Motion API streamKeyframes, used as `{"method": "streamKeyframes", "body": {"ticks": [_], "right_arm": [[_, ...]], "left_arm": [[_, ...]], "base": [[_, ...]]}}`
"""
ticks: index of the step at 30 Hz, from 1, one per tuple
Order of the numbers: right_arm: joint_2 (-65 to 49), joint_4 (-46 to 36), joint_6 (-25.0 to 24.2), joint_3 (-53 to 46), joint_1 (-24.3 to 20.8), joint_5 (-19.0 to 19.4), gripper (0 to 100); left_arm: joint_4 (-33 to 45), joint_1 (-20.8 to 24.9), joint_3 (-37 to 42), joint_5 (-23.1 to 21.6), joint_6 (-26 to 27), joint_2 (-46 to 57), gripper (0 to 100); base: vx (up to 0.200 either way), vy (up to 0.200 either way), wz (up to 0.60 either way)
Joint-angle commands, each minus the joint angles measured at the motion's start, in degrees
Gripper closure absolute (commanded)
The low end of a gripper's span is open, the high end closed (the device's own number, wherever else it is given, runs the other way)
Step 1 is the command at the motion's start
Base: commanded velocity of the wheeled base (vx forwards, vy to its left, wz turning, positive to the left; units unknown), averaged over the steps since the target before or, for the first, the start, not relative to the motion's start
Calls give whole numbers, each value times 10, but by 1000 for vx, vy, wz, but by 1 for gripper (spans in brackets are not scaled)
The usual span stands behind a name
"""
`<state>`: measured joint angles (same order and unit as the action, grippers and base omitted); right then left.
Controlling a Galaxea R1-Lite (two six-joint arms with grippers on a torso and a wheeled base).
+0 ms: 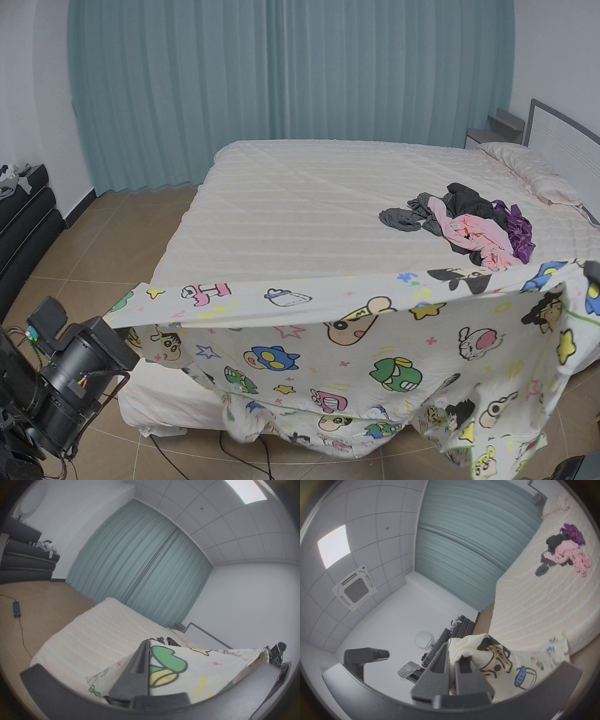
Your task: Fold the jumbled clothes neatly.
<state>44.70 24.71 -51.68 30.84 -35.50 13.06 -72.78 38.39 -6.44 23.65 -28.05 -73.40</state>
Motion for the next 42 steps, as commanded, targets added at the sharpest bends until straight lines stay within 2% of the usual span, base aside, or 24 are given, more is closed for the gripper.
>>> {"method": "streamKeyframes", "body": {"ticks": [1, 8, 12, 16, 20, 25, 26, 37, 42], "right_arm": [[-19, -6, 11, 28, 19, -1, 100], [46, -1, 18, 39, 48, 2, 100], [98, 3, 25, 41, 88, 14, 100], [156, 25, 25, 38, 115, 19, 100], [225, 52, 25, 40, 136, 19, 100], [279, 72, 25, 40, 153, 18, 100], [313, 87, 24, 41, 165, 18, 100], [526, 221, 18, 97, 243, 14, 100], [586, 238, 15, 146, 259, 12, 100]], "left_arm": [[19, 6, -6, 5, 15, 64, 100], [56, -1, -19, 2, 12, 41, 100], [57, -20, -24, 0, 6, -25, 100], [57, -60, -61, -27, -38, -119, 100], [57, -107, -133, -67, -54, -221, 100], [57, -139, -197, -69, -54, -294, 100], [57, -151, -234, -69, -52, -335, 100], [89, -175, -405, -69, -37, -460, 100], [123, -184, -472, -70, -36, -494, 100]], "base": [[0, 0, 0], [0, 0, 0], [0, 0, 0], [0, 0, 0], [0, 0, 0], [0, 0, 0], [200, 0, 0], [200, 0, 0], [200, 0, 0]]}}
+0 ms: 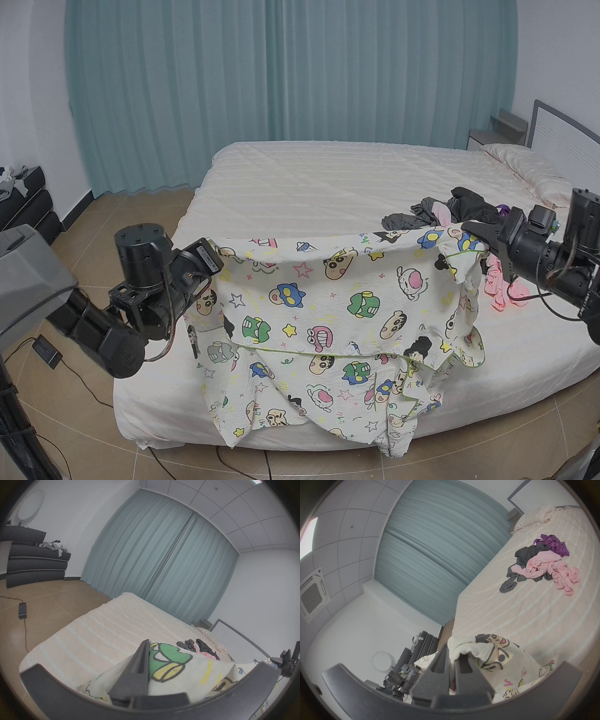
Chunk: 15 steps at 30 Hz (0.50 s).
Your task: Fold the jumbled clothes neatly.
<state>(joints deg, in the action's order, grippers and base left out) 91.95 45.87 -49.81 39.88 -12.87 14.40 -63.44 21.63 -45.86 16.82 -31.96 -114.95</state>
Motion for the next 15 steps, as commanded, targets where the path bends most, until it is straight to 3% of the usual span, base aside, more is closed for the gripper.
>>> {"method": "streamKeyframes", "body": {"ticks": [1, 10, 15], "right_arm": [[130, 26, -4, 78, 36, -2, 100], [234, 20, -3, 158, 32, -11, 100], [300, 23, -5, 192, 32, -10, 100]], "left_arm": [[47, -19, -99, 0, 3, -90, 100], [126, -25, -208, -12, 20, -178, 100], [154, -45, -288, -10, 51, -249, 100]], "base": [[200, 0, 0], [200, 0, 0], [0, 0, 0]]}}
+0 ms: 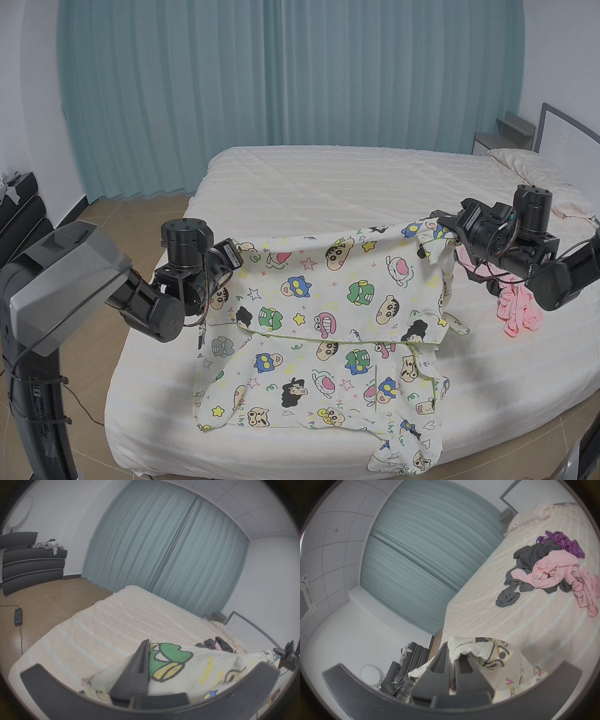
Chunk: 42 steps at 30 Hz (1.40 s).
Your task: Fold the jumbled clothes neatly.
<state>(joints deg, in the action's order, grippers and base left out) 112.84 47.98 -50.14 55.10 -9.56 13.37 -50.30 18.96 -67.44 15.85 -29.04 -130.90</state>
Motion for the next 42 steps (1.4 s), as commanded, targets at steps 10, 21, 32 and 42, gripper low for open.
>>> {"method": "streamKeyframes", "body": {"ticks": [10, 21, 32, 42], "right_arm": [[182, -3, -55, 126, -4, -38, 100], [258, -62, -128, 240, -13, -50, 0], [264, -158, -189, 280, 31, -86, 0], [160, -107, -59, 84, 60, -4, 0]], "left_arm": [[119, -50, -205, 5, 19, -168, 100], [150, -71, -306, 45, 19, -242, 0], [169, -125, -367, 69, 19, -263, 0], [259, -150, -343, 53, -28, -171, 0]], "base": [[0, 0, 0], [0, 0, 0], [0, 0, 0], [0, 0, 0]]}}
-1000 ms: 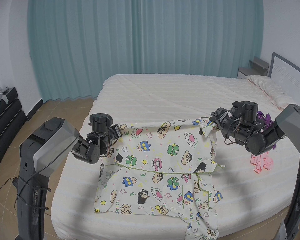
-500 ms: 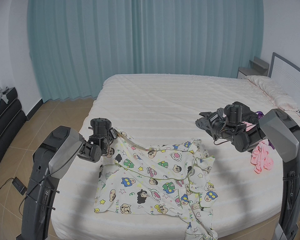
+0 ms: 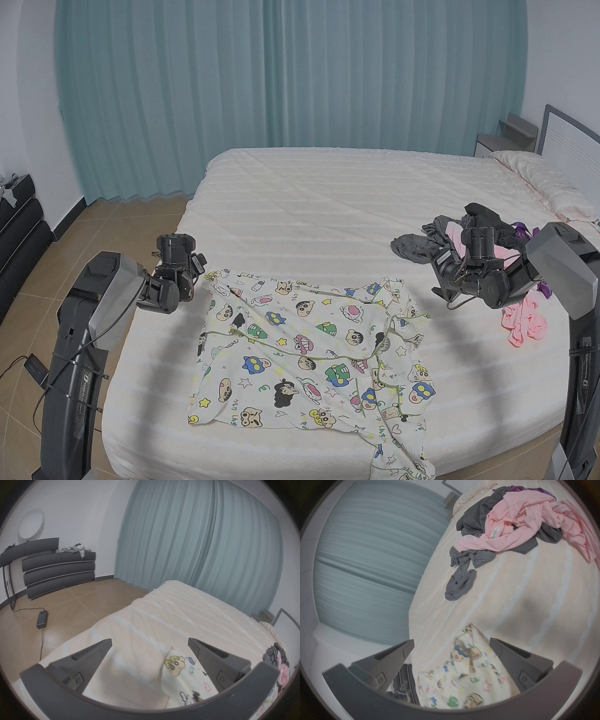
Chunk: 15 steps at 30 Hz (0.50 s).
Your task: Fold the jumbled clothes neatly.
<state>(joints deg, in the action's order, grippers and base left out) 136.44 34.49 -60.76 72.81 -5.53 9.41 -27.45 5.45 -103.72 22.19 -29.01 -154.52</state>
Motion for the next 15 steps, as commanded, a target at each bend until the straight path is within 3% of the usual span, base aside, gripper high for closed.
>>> {"method": "streamKeyframes", "body": {"ticks": [1, 3, 4, 5, 7, 12, 15], "right_arm": [[-103, 59, 64, -145, 26, 61, 0], [-133, 86, 71, -201, 31, 90, 0], [-133, 86, 71, -201, 31, 90, 0], [-155, 101, 70, -239, 31, 110, 0], [-175, 106, 68, -272, 24, 124, 0], [-194, 106, 61, -314, -25, 131, 0], [-192, 106, 58, -322, -55, 126, 0]], "left_arm": [[35, -20, 61, -38, -48, 97, 0], [31, -25, 134, -83, -69, 141, 0], [31, -25, 134, -83, -69, 141, 0], [28, -25, 200, -116, -84, 177, 0], [21, -25, 260, -140, -99, 207, 0], [-41, -22, 404, -192, -141, 251, 0], [-110, -20, 486, -195, -143, 251, 0]], "base": [[0, 0, 0], [0, 0, 0], [0, 0, 0], [0, 0, 0], [0, 0, 0], [0, 0, 0], [0, 0, 0]]}}
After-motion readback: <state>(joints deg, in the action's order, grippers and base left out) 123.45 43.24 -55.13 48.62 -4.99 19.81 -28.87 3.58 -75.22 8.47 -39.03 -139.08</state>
